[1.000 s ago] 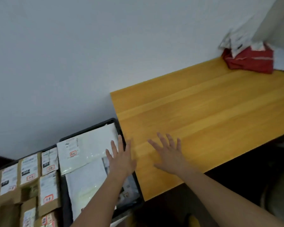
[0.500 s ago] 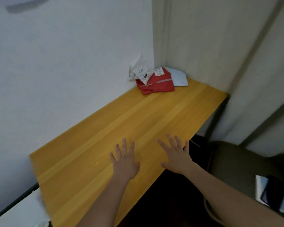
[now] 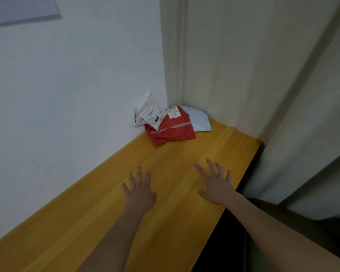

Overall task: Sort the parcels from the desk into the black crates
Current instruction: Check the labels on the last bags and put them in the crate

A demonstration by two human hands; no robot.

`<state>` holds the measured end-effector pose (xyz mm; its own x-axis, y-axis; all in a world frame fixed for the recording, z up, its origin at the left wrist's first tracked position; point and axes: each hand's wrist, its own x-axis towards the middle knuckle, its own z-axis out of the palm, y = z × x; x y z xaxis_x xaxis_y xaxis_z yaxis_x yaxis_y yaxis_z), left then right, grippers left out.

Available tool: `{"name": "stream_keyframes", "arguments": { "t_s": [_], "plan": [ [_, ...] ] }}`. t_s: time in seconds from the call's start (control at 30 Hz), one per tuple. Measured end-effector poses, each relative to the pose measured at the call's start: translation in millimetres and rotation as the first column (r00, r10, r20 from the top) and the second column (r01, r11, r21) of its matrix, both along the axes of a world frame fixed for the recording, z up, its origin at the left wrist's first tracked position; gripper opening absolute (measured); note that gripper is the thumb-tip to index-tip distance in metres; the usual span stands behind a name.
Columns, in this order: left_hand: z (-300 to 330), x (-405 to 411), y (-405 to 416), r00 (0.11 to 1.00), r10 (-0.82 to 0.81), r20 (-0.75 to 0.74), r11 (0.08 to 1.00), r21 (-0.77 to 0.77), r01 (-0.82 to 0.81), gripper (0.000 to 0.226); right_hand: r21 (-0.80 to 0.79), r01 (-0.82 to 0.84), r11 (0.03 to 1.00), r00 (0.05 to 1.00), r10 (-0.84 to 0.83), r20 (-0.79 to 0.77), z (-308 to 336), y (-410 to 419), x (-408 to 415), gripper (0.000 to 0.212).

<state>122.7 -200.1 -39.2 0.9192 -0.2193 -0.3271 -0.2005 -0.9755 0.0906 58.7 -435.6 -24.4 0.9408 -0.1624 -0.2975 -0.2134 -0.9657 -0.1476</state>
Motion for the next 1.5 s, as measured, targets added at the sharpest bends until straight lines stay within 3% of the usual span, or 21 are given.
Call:
{"name": "stream_keyframes", "arguments": {
  "t_s": [0.5, 0.8, 1.03, 1.2, 1.27, 1.33, 1.4, 1.5],
  "plan": [
    [-23, 146, -41, 0.991, 0.133, -0.002, 0.987, -0.094, -0.132, 0.081, 0.007, -0.119, 0.993, 0.990, 0.119, -0.081, -13, -50, 215, 0.092],
    [-31, 280, -96, 0.958, 0.287, -0.027, 0.945, -0.155, -0.287, 0.083, 0.189, -0.231, 0.954, 0.973, 0.229, 0.033, -52, -87, 413, 0.090],
    [-46, 331, -113, 0.938, 0.344, -0.046, 0.926, -0.147, -0.347, 0.084, 0.370, -0.273, 0.888, 0.962, 0.258, 0.091, -77, -82, 512, 0.096],
    [-57, 335, -114, 0.920, 0.379, -0.099, 0.912, -0.129, -0.389, 0.083, 0.572, -0.159, 0.805, 0.987, 0.144, 0.072, -92, -63, 551, 0.094],
    [-62, 331, -112, 0.911, 0.394, -0.118, 0.905, -0.122, -0.407, 0.082, 0.624, -0.124, 0.771, 0.992, 0.107, 0.066, -97, -55, 557, 0.087],
    [-68, 328, -109, 0.892, 0.428, -0.145, 0.884, -0.138, -0.447, 0.082, 0.567, -0.147, 0.811, 0.989, 0.102, 0.111, -106, -51, 556, 0.069],
    [-74, 324, -103, 0.857, 0.478, -0.193, 0.844, -0.170, -0.509, 0.083, 0.487, -0.208, 0.848, 0.978, 0.164, 0.133, -113, -52, 546, 0.048],
    [-81, 316, -92, 0.800, 0.544, -0.255, 0.764, -0.245, -0.597, 0.083, 0.520, -0.314, 0.795, 0.946, 0.305, 0.105, -114, -63, 519, 0.027]
  ]
}}
